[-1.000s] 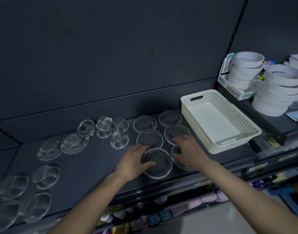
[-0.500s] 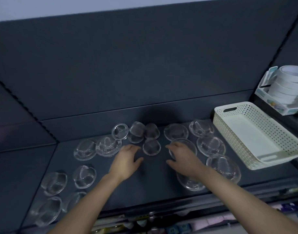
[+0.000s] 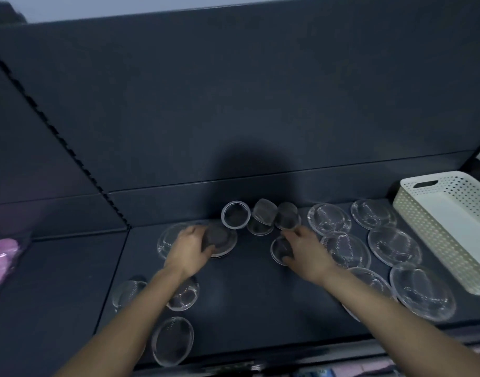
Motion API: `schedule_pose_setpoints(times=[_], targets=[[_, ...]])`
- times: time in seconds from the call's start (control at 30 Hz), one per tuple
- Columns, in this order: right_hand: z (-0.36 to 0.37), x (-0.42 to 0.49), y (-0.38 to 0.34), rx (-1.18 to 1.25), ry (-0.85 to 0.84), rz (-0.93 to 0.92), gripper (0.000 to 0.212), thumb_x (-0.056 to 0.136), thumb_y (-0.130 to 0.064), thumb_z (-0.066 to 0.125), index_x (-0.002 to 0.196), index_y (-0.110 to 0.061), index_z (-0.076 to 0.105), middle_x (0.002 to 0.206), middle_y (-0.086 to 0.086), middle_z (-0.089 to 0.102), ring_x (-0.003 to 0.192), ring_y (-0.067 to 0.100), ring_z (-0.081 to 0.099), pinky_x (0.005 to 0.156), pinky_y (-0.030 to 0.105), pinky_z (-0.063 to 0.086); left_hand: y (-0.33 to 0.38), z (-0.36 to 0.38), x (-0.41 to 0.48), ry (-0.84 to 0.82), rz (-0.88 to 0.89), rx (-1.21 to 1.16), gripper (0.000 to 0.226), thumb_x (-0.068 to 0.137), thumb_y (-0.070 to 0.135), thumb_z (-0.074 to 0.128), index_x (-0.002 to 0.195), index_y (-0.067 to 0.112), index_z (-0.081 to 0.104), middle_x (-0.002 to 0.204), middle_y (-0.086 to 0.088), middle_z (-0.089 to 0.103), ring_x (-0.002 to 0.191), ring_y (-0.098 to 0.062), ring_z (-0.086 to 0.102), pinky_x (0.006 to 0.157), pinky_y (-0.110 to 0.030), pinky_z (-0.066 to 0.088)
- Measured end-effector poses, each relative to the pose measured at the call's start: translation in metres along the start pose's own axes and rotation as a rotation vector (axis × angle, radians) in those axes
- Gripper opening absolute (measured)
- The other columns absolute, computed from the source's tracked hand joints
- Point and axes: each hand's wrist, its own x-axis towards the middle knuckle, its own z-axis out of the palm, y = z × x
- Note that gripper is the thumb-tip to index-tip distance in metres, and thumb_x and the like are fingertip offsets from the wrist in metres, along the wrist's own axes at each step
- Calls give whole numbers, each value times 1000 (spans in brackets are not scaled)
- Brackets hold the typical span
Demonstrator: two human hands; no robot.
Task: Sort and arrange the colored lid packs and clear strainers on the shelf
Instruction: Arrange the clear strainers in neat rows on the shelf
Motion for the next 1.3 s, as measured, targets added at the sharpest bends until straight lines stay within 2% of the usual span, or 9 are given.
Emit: schedule_pose_setpoints(times=[0.13, 0.27, 0.37, 0.47, 0.7, 0.83, 0.93, 1.1, 1.3], targets=[[3, -3, -4, -6, -17, 29, 55, 76, -21, 62, 128, -24, 42, 128, 6, 41, 116, 31, 46, 93, 38, 46, -8, -1, 18, -53, -34, 59, 65, 87, 41, 60, 141, 11, 39, 142, -10, 43, 134, -27, 36, 110, -35, 31], [3, -5, -6, -38, -22, 67, 51, 76, -17, 60, 124, -21, 45, 124, 7, 44, 114, 31, 46, 93, 37, 46, -15, -2, 30, -24, -202, 181, 65, 89, 56, 47, 141, 19, 37, 148, -7, 35, 140, -30, 23, 112, -49, 20], [2, -7, -14, -93, 21, 61, 38, 82, -23, 58, 119, -16, 51, 122, 8, 47, 112, 30, 44, 94, 37, 44, -29, -7, 33, -23, -332, 123, 52, 91, 49, 47, 130, 15, 44, 141, -13, 40, 134, -35, 30, 108, -53, 28], [5, -3, -31, -79, 76, -38, 39, 86, -28, 58, 122, -14, 55, 124, 5, 48, 119, 28, 42, 97, 36, 42, -48, -11, 32, -91, -389, -24, 56, 86, 46, 59, 127, 10, 45, 134, -19, 45, 123, -39, 42, 100, -46, 41], [31, 24, -95, 76, -14, -132, 39, 90, -25, 54, 125, -9, 53, 128, 10, 50, 121, 27, 46, 100, 31, 40, -67, -23, 19, -140, -268, -112, 72, 65, 40, 78, 127, 16, 52, 121, -11, 56, 111, -28, 54, 93, -36, 47], [48, 40, -117, -34, 8, -262, 39, 89, -11, 49, 128, -7, 50, 134, 9, 47, 119, 31, 43, 102, 35, 39, -75, -28, 15, -73, -249, -168, 62, 64, 32, 79, 120, 18, 56, 117, -5, 60, 106, -23, 57, 87, -30, 48], [50, 54, -127, -145, 15, -286, 51, 87, -5, 48, 138, -9, 39, 144, 8, 37, 116, 35, 41, 101, 39, 40, -81, -34, 13, 2, -261, -209, 56, 69, 29, 79, 118, 14, 55, 113, -3, 57, 105, -22, 55, 79, -25, 41], [56, 73, -134, -264, -100, -231, 67, 88, -20, 53, 147, -16, 22, 146, 8, 31, 118, 38, 41, 101, 43, 41, -90, -45, 13, 138, -292, -332, 50, 70, 28, 79, 114, 15, 58, 107, -1, 60, 94, -16, 53, 76, -24, 37], [49, 55, -133, -259, -123, -164, 67, 82, -41, 61, 139, -17, 36, 134, 8, 37, 122, 34, 32, 100, 42, 42, -79, -44, 11, 152, -228, -410, 54, 71, 28, 80, 119, 17, 57, 107, 4, 59, 97, -13, 53, 80, -23, 37]])
